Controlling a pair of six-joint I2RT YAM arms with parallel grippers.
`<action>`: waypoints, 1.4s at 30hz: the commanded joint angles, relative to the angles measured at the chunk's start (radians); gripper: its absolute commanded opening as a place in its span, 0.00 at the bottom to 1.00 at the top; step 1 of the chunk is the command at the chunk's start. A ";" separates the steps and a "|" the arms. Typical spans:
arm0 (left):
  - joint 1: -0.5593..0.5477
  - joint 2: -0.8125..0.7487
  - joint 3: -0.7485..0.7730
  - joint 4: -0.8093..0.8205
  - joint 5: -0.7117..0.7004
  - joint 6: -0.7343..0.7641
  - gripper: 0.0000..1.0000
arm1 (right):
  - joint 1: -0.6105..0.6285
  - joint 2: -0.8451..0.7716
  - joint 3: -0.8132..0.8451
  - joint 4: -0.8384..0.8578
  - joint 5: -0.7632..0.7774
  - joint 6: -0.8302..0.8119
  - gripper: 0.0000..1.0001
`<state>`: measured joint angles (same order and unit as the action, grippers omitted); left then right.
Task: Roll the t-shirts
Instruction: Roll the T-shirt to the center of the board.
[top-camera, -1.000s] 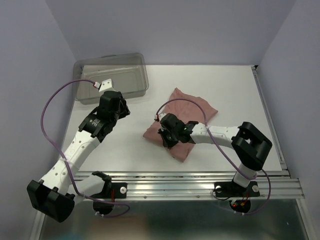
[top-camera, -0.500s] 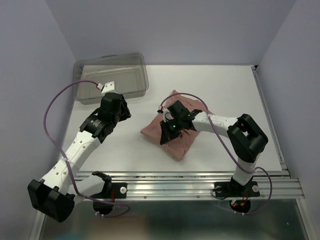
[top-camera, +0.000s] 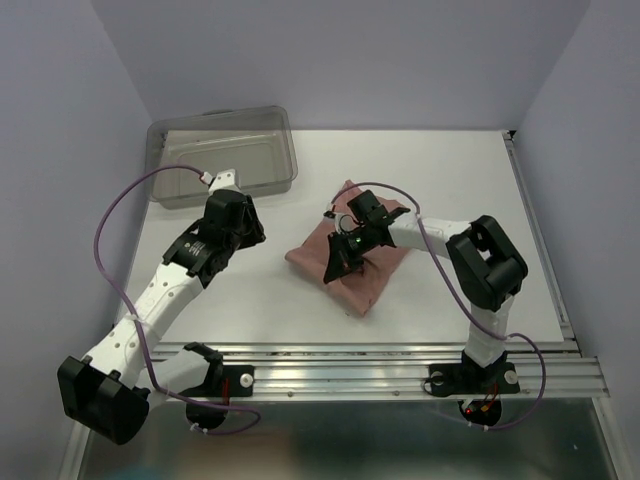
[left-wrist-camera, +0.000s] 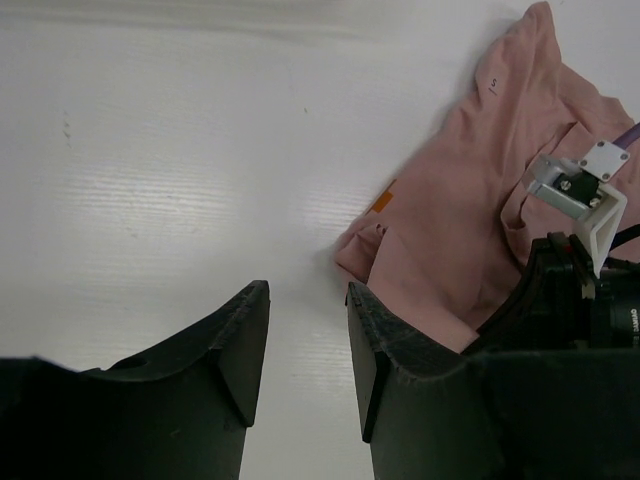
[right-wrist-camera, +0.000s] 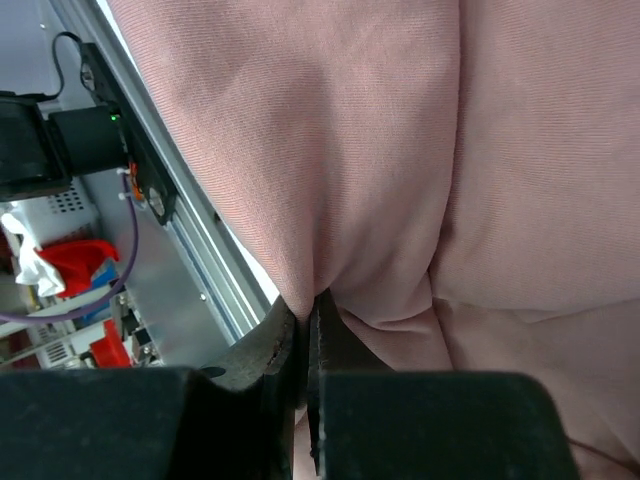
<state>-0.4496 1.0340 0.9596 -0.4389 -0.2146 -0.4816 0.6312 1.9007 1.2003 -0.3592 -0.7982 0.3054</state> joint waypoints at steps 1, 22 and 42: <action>0.005 -0.011 -0.031 0.028 0.037 0.012 0.48 | -0.037 0.029 0.041 -0.003 -0.084 -0.022 0.04; -0.050 0.170 -0.144 0.169 0.419 0.127 0.00 | -0.088 0.104 0.056 -0.004 -0.160 -0.058 0.08; -0.072 0.322 -0.110 0.256 0.457 0.101 0.00 | -0.088 0.112 0.088 -0.007 -0.160 -0.055 0.08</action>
<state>-0.5159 1.3521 0.8177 -0.2016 0.2348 -0.3965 0.5499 2.0068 1.2469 -0.3676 -0.9432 0.2649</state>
